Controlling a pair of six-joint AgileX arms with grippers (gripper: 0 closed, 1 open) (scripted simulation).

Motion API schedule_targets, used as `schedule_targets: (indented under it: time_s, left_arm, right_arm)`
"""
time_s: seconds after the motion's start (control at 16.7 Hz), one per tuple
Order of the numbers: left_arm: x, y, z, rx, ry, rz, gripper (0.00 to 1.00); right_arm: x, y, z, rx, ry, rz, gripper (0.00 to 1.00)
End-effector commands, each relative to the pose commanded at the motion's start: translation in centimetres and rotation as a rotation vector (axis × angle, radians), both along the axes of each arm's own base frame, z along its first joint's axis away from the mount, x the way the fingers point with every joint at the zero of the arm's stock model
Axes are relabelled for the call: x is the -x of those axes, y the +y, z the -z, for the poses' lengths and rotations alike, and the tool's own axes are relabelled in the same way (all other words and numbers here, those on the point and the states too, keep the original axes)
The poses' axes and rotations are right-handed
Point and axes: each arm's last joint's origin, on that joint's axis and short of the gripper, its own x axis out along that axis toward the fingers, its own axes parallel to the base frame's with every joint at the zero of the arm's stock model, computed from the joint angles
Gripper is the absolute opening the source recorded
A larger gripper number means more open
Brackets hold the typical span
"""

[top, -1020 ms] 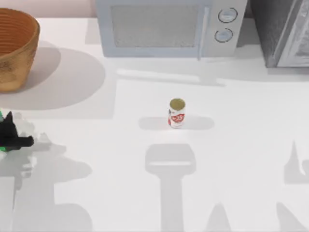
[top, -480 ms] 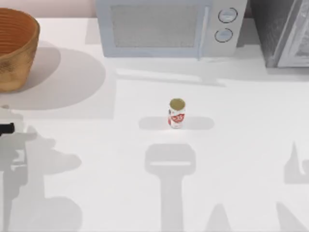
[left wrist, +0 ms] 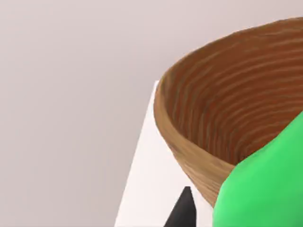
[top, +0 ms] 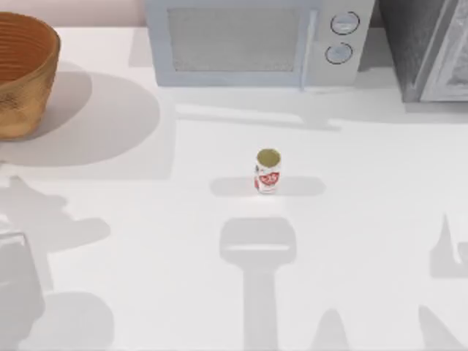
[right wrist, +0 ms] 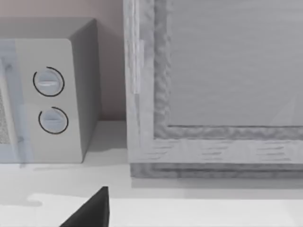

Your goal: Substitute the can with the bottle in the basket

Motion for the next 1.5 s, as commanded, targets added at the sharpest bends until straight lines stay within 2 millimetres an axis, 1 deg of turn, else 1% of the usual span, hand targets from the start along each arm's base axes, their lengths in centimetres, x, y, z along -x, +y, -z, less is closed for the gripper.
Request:
schedule_targets:
  time_s: [0.12,0.24,0.36,0.54,0.66,0.72,0.84,1.08,1.2,1.5]
  left_arm:
    - [-1.4,0.6,-3.1,-0.003,-0.023,0.014,0.00]
    - [-3.1,0.3,-6.0,0.024,-0.027,0.043,0.00]
    - [-5.0,-0.6,-8.5,0.072,-0.015,0.079,0.00]
    - [-7.2,-2.6,-11.9,0.147,0.009,0.129,0.00]
    - [-8.1,-3.8,-13.4,0.184,0.022,0.153,0.00]
    - [-8.4,-4.3,-13.9,0.196,0.027,0.161,0.00]
    - [-8.6,-4.6,-14.3,0.207,0.032,0.166,0.00]
    - [-8.5,-4.5,-14.3,0.204,0.028,0.164,0.00]
    - [-8.9,-4.4,-14.1,0.202,0.024,0.160,0.00]
    - [-12.4,-4.5,-10.8,0.206,0.031,0.165,0.00]
  right_arm:
    - [0.0,0.0,0.0,0.000,0.000,0.000,1.00]
    - [0.0,0.0,0.0,0.000,0.000,0.000,1.00]
    - [0.0,0.0,0.0,0.000,0.000,0.000,1.00]
    - [0.0,0.0,0.0,0.000,0.000,0.000,1.00]
    - [0.0,0.0,0.0,0.000,0.000,0.000,1.00]
    - [0.0,0.0,0.0,0.000,0.000,0.000,1.00]
    - [0.0,0.0,0.0,0.000,0.000,0.000,1.00]
    - [0.0,0.0,0.0,0.000,0.000,0.000,1.00]
    - [0.0,0.0,0.0,0.000,0.000,0.000,1.00]
    - [0.0,0.0,0.0,0.000,0.000,0.000,1.00]
